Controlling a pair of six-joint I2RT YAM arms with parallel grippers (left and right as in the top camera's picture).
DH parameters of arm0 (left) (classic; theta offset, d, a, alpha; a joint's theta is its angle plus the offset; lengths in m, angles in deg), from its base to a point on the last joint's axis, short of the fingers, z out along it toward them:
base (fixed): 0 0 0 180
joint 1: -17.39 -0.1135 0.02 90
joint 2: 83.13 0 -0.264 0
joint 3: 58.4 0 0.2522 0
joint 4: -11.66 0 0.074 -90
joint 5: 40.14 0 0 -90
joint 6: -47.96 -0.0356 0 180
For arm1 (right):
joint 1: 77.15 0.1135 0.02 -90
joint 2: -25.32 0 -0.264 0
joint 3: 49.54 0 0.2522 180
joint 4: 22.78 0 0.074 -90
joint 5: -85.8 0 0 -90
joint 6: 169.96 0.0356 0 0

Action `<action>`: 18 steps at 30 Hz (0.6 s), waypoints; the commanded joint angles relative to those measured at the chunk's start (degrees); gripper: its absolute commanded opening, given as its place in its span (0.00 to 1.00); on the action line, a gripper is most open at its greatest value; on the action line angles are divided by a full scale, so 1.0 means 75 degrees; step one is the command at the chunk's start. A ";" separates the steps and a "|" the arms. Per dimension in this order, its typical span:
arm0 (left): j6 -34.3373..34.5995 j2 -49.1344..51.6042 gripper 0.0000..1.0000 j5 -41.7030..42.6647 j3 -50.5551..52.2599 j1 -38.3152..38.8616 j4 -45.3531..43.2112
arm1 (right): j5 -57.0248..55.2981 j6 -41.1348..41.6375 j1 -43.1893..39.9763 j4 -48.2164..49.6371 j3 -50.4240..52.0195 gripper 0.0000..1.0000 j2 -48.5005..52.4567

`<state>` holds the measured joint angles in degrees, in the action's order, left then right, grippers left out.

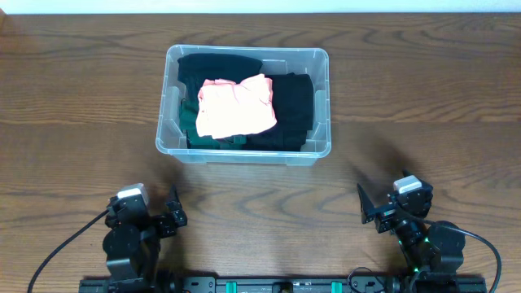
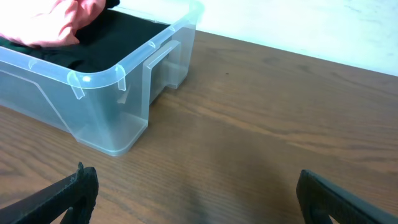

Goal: Pack container

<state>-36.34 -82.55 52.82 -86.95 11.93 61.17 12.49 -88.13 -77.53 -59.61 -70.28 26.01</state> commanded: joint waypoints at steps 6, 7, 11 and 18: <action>-0.0102 -0.0061 0.98 -0.0082 0.0350 0.0032 -0.0047 | -0.0023 0.0052 0.0082 -0.0003 0.0026 0.99 -0.0052; -0.0102 -0.0061 0.98 -0.0079 0.0399 0.0032 -0.0047 | -0.0023 0.0052 0.0082 -0.0006 0.0026 0.99 -0.0052; -0.0099 -0.0061 0.98 -0.0079 0.0551 0.0032 -0.0055 | -0.0023 0.0052 0.0082 -0.0003 0.0026 0.99 -0.0052; -0.0099 -0.0061 0.98 -0.0079 0.0801 0.0032 -0.0216 | -0.0023 0.0052 0.0082 -0.0003 0.0026 0.99 -0.0052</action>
<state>-36.34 -82.55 52.66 -81.68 11.93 60.29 12.49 -88.13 -77.55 -59.61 -70.28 26.01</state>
